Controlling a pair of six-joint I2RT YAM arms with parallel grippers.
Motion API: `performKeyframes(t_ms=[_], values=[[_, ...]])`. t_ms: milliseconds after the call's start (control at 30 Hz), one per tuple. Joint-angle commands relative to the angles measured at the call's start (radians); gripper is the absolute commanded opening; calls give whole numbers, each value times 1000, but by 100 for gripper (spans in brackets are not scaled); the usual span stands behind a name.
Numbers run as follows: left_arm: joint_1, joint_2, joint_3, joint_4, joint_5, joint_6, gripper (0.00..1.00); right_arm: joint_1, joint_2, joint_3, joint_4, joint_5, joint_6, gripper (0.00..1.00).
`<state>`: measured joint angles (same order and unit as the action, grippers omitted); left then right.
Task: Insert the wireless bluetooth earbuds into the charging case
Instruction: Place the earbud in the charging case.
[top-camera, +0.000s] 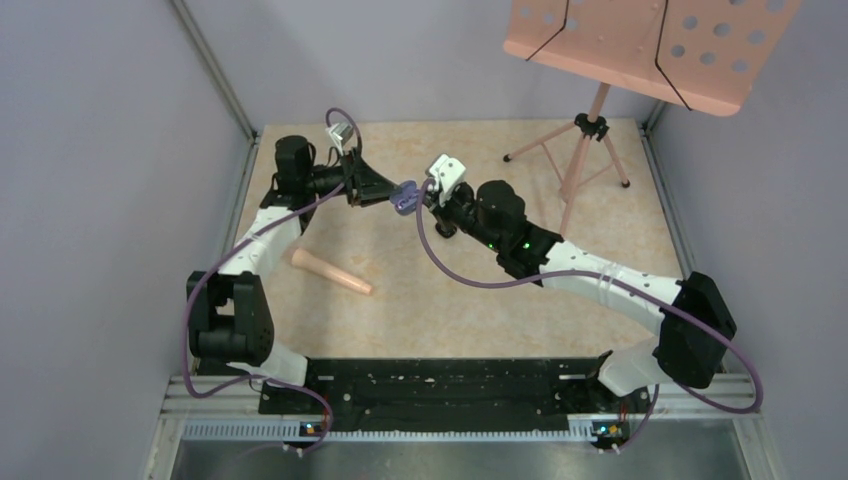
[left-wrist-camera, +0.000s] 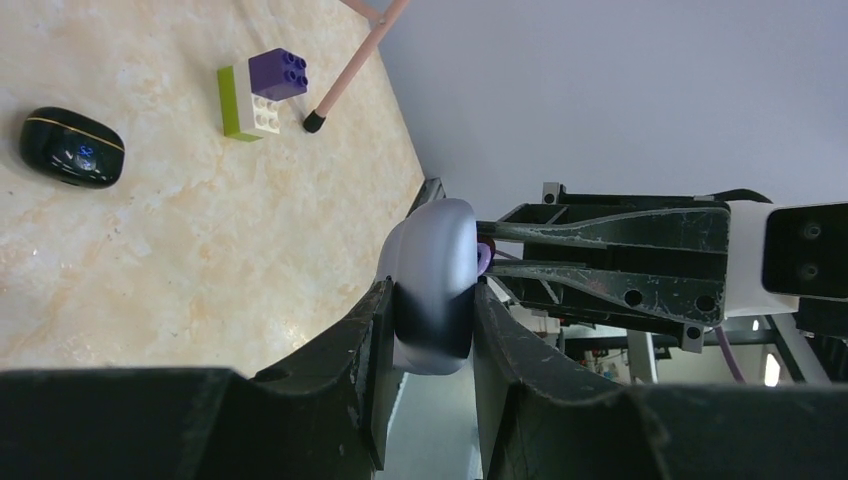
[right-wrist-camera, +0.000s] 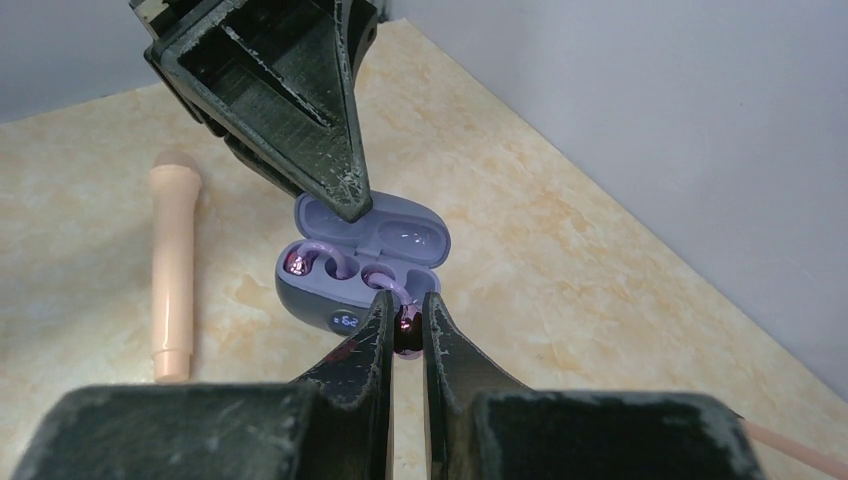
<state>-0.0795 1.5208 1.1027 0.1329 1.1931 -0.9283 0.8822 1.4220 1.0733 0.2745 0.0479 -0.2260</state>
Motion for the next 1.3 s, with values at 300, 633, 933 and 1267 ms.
performKeyframes(t_ms=[300,633,933,1267], values=[[-34,-31,27,-36,50,143,0,1,7,42,-8,-103,-12,1],[-34,-27,29,-39,52,141,0,-18,-3,40,-85,-112,-14,1],[-34,-29,19,-26,71,135,0,-82,-19,60,-201,-347,-15,2],[-34,-35,0,14,98,111,0,-94,3,103,-325,-476,-62,8]])
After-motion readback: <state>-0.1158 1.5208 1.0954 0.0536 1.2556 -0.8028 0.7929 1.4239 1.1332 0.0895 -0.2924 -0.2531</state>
